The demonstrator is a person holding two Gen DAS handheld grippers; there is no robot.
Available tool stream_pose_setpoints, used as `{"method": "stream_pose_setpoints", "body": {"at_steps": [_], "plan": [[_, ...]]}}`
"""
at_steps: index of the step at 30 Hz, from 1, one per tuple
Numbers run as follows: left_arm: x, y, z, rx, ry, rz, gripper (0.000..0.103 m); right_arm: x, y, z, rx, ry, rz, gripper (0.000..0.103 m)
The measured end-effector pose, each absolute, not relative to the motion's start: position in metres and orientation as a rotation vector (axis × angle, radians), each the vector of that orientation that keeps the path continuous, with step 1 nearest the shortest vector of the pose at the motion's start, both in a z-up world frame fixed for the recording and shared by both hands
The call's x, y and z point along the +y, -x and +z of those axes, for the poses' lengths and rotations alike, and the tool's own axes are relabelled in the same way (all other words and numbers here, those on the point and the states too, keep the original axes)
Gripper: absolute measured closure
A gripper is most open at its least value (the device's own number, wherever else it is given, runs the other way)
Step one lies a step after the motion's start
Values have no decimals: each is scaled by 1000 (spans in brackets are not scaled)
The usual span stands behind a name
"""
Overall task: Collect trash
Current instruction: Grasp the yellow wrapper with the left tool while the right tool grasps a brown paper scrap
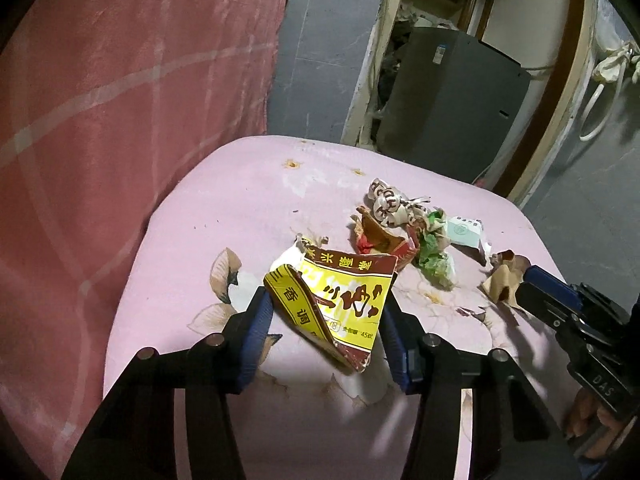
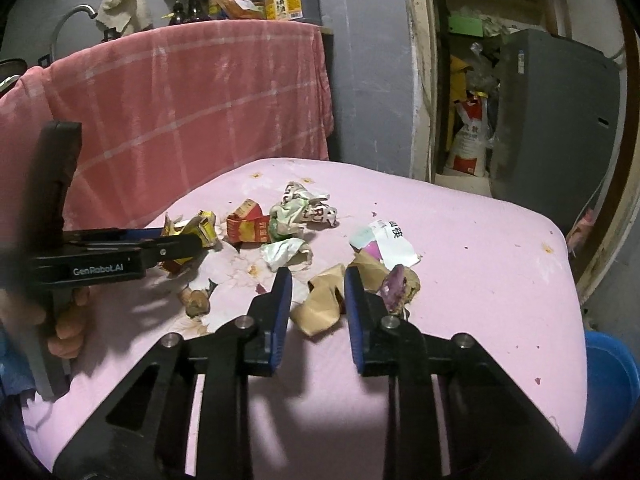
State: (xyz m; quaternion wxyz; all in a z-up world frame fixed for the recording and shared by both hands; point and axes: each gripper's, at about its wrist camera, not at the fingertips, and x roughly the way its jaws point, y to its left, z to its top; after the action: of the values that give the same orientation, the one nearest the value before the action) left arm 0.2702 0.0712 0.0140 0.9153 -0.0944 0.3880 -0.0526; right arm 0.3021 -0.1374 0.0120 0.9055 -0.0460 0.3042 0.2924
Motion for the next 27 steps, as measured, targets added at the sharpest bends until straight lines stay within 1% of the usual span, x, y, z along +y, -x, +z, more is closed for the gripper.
{"method": "stream_pose_setpoints", "body": {"at_steps": [7, 10, 11, 13, 18, 20, 22, 24, 27], "plan": [[64, -262, 15, 815, 186, -144, 58, -140, -305, 11, 652, 77, 622, 77], [61, -258, 15, 825, 178, -154, 63, -142, -315, 4, 718, 50, 614, 77], [61, -257, 14, 832, 179, -157, 69, -143, -317, 3, 730, 43, 614, 77], [59, -255, 13, 839, 175, -159, 70, -145, -322, -1, 761, 22, 624, 77], [58, -253, 13, 838, 170, -158, 72, -143, -321, -2, 769, 34, 617, 78], [58, -254, 13, 837, 167, -154, 78, -142, -320, -2, 770, 49, 607, 79], [59, -253, 12, 836, 175, -151, 80, -140, -319, -2, 771, 64, 604, 81], [61, -253, 11, 835, 184, -150, 86, -138, -318, -2, 767, 74, 602, 83], [63, -253, 12, 835, 187, -151, 87, -138, -315, 0, 750, 81, 606, 83]]}}
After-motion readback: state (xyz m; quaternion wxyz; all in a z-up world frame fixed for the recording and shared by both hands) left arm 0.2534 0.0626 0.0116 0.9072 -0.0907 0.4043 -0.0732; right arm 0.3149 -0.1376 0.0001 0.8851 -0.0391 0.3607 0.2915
